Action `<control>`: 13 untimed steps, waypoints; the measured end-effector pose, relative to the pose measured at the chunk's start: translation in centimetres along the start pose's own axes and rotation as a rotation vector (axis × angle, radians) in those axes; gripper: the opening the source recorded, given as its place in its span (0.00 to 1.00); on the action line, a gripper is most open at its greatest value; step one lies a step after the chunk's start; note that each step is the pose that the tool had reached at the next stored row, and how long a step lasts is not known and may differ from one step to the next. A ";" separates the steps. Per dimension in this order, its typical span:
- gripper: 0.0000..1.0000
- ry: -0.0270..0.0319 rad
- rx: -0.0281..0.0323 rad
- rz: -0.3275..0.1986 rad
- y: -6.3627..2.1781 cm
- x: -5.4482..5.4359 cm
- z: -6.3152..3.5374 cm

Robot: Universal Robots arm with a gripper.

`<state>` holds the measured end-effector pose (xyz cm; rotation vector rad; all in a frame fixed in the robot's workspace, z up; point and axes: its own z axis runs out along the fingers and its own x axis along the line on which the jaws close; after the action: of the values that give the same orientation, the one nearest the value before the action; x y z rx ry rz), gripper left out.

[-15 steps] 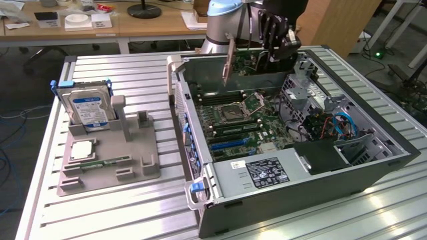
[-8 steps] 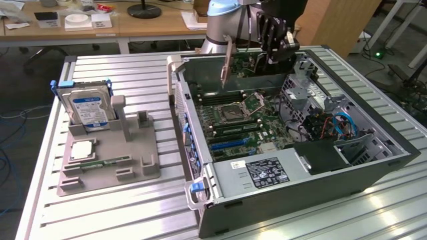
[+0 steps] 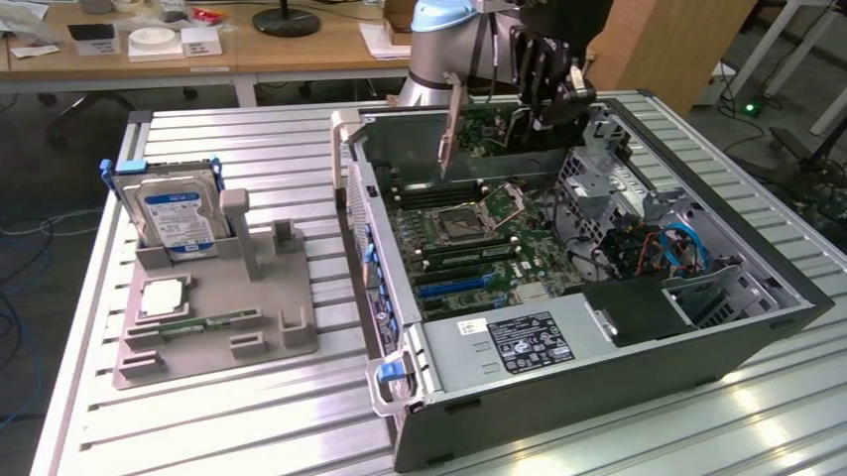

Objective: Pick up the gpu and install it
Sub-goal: 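Insert the gpu into the slot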

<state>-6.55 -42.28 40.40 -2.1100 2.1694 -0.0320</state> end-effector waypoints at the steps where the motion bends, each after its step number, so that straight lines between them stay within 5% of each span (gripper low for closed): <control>1: 0.27 0.0002 0.0001 0.000 0.07 0.0 -0.01; 13: 0.27 0.0012 0.0004 0.006 0.11 0.3 0.02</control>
<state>-6.66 -42.52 40.35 -2.1037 2.1761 -0.0332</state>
